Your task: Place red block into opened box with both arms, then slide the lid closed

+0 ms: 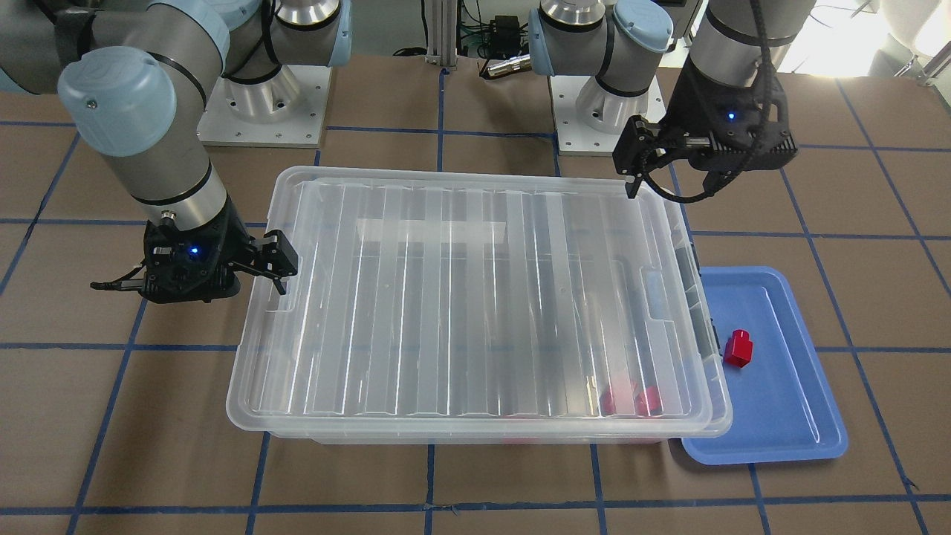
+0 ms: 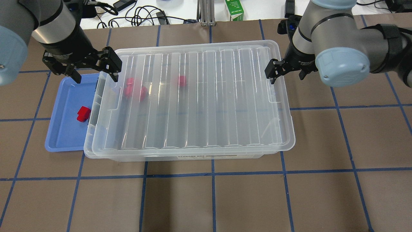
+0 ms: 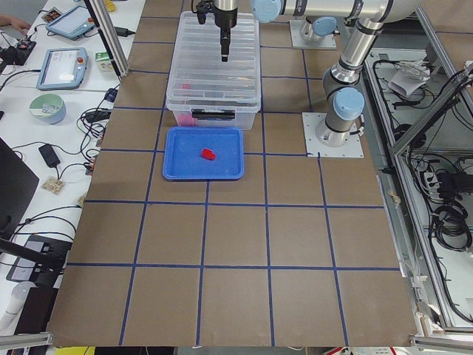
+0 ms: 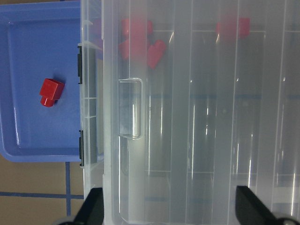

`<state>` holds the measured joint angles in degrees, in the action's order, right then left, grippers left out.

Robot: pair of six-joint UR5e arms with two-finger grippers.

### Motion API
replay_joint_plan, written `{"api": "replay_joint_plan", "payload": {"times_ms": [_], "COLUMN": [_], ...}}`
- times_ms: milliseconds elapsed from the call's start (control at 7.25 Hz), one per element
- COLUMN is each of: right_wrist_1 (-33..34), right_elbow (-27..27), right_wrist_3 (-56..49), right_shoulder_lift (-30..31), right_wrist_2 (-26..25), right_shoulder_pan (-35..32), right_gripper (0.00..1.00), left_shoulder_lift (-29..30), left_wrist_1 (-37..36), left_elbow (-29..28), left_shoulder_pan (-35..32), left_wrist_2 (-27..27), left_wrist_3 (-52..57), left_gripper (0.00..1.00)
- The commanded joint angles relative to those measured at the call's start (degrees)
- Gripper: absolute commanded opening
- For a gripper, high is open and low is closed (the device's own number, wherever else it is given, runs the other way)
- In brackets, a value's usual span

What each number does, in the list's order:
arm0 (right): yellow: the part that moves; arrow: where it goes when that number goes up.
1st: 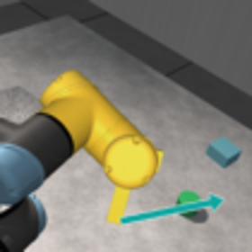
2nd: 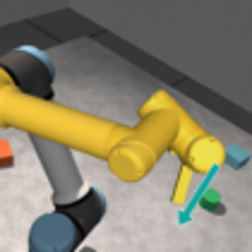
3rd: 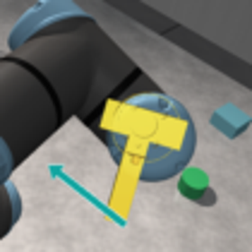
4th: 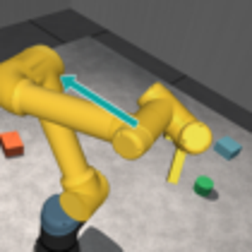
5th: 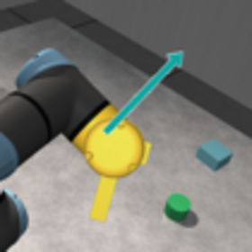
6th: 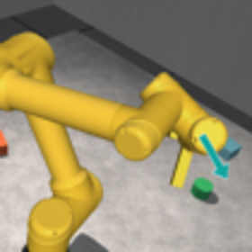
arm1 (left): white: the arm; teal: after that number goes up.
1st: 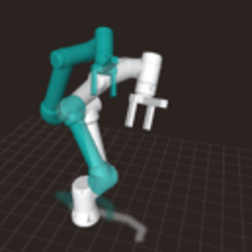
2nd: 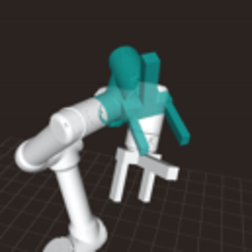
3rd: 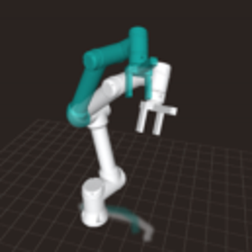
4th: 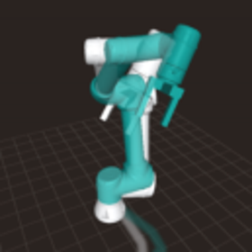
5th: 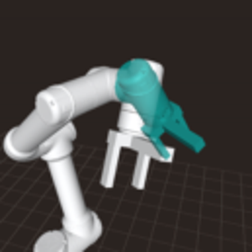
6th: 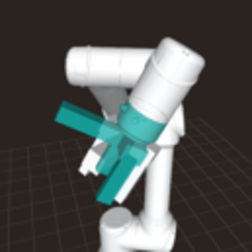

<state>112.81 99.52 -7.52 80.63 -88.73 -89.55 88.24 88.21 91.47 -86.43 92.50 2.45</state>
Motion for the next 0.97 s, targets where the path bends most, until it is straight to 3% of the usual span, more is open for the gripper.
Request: {"api": "replay_joint_plan", "payload": {"times_ms": [0,138,414,690,828], "right_wrist_1": [0.0,0.0,0.1,0.0,0.0], "right_elbow": [0.1,0.1,0.6,0.6,0.6], "right_wrist_3": [-0.7,-0.8,-1.0,-2.6,-2.7], "right_shoulder_lift": [-0.6,-0.9,-1.4,-1.3,-1.3], "right_wrist_2": [-0.4,-3.0,-4.5,-6.5,-7.4], "right_shoulder_pan": [0.3,0.4,1.4,3.8,4.6], "right_gripper": [1.0,1.0,1.0,1.0,1.0], "left_shoulder_lift": [1.7,3.1,7.8,12.0,14.2], "left_wrist_1": [-0.5,-1.3,-10.1,-23.5,-24.8], "left_elbow": [1.3,2.6,7.1,11.8,13.5], "left_shoulder_pan": [9.0,13.9,21.5,23.1,25.6], "left_wrist_2": [-0.7,-1.7,-5.6,-4.6,-5.2], "left_wrist_3": [9.5,15.3,27.9,42.4,43.6], "left_gripper": [1.0,1.0,1.0,1.0,1.0]}}
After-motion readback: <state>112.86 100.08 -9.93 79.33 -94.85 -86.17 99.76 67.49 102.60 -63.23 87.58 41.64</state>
